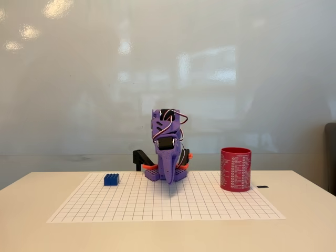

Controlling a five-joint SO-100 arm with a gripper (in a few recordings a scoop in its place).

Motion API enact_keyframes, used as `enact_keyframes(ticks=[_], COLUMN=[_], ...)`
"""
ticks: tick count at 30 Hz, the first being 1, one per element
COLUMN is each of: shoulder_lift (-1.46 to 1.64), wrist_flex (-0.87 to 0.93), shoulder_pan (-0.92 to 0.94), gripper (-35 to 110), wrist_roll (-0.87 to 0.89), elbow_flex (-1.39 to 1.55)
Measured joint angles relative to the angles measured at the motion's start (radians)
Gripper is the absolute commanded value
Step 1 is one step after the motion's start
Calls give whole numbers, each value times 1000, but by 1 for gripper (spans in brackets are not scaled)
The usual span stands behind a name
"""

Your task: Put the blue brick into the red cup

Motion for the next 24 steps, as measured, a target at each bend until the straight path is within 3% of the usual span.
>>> enact_keyframes(ticks=[4,12,19,24], shoulder_lift=[0,-71,-330,-549], wrist_flex=[-14,-54,-207,-236], shoulder_pan=[-38,-52,-11,75], gripper=[0,-1,-1,-1], wrist_roll=[-89,-106,-120,-72], elbow_flex=[0,0,-34,-218])
